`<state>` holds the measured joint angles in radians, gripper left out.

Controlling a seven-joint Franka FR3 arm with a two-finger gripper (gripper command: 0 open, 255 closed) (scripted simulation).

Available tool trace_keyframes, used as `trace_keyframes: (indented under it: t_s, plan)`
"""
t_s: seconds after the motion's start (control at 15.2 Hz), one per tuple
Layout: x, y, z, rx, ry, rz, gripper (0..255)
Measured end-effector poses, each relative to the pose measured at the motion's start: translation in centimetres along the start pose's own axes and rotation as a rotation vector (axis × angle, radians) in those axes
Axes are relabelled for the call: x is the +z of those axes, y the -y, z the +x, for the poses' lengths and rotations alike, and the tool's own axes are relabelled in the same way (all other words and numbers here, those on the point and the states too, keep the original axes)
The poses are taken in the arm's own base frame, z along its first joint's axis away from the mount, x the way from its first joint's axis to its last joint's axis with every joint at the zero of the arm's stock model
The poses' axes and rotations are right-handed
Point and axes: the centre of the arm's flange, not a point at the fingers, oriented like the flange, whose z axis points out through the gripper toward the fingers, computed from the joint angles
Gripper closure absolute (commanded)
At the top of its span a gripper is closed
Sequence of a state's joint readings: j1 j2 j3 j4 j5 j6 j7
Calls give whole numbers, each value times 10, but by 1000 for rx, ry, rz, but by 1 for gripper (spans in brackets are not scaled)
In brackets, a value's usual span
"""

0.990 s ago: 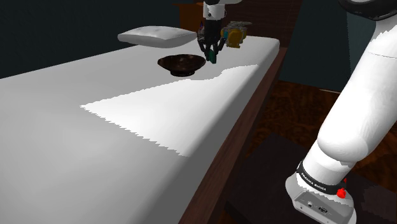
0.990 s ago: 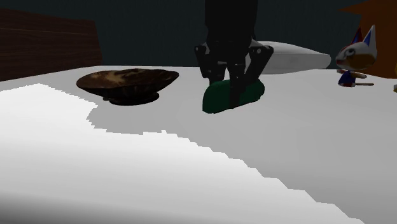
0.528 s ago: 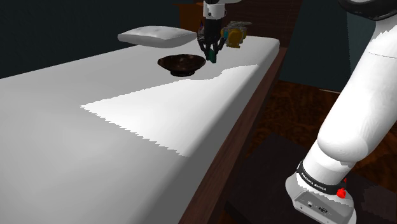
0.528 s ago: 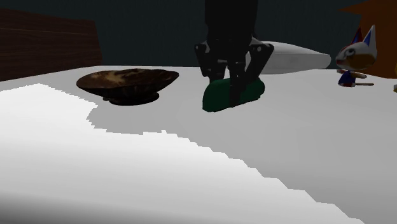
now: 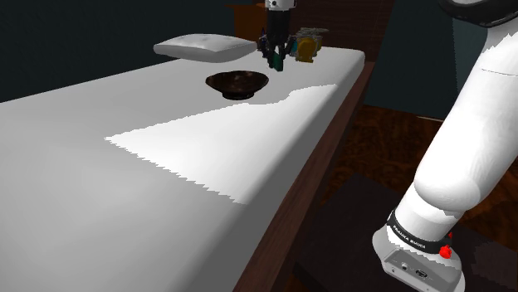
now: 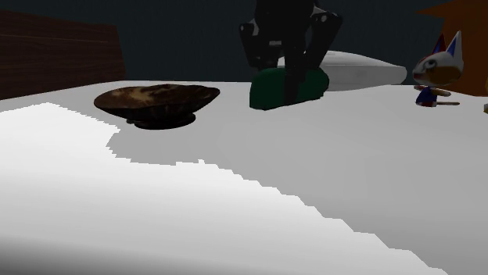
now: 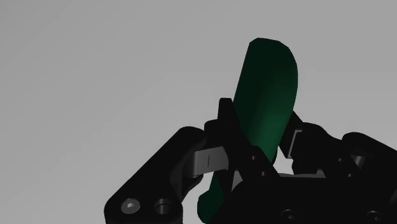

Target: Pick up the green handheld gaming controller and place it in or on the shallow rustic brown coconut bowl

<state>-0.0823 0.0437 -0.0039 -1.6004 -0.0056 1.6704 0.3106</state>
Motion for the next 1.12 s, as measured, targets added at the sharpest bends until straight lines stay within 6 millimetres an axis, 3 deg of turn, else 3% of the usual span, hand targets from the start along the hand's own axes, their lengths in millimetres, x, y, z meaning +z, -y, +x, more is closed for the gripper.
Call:
trace_keyframes:
  t_s: [0.92, 1.12]
  plan:
    - [-73, 1, 1, 0, 0, 0, 255]
    - [-78, 23, -14, -1, 0, 0, 255]
